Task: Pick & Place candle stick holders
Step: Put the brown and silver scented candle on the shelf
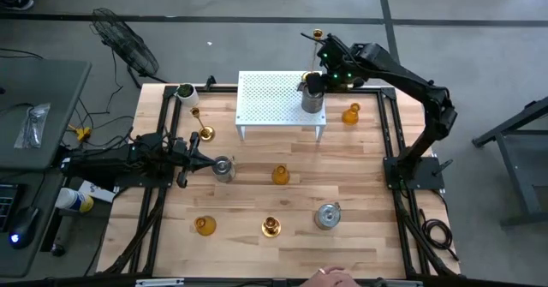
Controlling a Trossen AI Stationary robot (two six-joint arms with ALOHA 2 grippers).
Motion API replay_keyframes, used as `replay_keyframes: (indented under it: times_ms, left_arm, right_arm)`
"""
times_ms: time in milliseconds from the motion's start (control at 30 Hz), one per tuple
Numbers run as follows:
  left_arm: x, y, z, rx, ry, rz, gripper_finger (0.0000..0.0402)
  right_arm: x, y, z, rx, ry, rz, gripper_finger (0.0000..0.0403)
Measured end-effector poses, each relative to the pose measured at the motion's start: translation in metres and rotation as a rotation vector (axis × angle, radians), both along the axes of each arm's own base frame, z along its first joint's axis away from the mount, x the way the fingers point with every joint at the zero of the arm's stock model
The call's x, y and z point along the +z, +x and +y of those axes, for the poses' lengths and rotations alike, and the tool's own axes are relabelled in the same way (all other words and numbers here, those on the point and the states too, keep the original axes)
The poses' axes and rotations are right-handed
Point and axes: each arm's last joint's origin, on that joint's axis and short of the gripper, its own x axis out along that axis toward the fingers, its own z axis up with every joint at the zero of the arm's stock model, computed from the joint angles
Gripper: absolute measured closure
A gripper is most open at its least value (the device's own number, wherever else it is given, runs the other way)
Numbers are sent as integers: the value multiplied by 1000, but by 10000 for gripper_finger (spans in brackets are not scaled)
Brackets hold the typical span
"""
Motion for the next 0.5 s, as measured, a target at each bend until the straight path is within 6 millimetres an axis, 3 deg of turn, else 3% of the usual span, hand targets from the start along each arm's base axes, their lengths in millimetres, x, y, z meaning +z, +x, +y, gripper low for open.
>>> replay_keyframes:
  times_ms: [500]
  left_arm:
    - [0,0,0,0,0,0,402]
  right_arm:
    - [-6,5,-11,-23,-12,-6,399]
